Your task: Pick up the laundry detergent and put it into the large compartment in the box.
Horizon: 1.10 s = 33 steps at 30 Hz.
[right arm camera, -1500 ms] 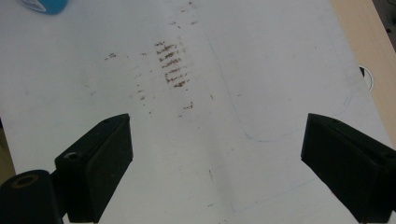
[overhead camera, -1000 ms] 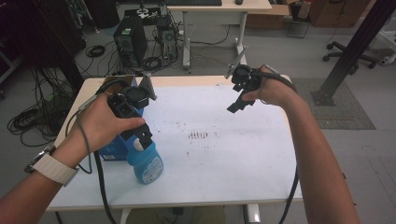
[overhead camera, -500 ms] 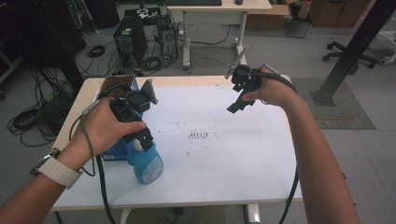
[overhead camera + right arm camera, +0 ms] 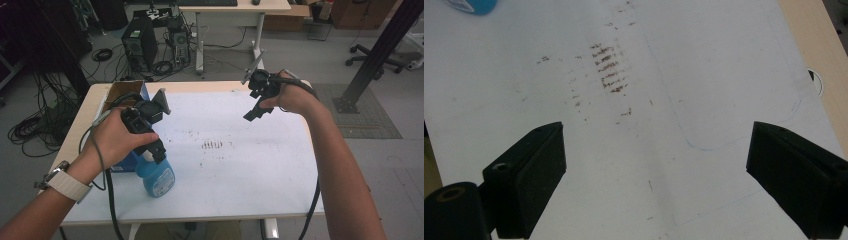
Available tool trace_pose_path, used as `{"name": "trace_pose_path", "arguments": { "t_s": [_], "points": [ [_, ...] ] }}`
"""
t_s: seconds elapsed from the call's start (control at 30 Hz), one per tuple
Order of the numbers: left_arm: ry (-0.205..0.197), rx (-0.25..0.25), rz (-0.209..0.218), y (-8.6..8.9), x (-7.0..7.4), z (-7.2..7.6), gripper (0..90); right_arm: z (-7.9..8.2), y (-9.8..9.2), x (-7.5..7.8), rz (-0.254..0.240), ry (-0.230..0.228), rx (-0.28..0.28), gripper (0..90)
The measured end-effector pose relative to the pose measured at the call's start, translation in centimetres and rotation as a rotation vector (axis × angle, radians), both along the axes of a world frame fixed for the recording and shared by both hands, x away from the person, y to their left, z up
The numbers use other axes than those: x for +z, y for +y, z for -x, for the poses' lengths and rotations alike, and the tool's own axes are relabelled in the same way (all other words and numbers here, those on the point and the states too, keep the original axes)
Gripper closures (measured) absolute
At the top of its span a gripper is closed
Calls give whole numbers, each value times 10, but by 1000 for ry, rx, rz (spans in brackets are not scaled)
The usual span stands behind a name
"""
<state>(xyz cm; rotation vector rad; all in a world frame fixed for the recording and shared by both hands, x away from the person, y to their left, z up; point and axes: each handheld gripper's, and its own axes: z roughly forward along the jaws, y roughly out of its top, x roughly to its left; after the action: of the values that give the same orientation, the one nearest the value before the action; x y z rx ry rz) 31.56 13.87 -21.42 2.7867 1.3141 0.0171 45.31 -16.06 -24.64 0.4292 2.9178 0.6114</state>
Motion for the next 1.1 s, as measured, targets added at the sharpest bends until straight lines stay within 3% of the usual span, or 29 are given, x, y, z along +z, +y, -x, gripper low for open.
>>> {"name": "trace_pose_path", "arguments": {
  "t_s": [1.1],
  "points": [
    [8, -9, 15, 0, -36, -1, 104, 1, 2, -1, 4, 2, 4, 88]
  ]
}}
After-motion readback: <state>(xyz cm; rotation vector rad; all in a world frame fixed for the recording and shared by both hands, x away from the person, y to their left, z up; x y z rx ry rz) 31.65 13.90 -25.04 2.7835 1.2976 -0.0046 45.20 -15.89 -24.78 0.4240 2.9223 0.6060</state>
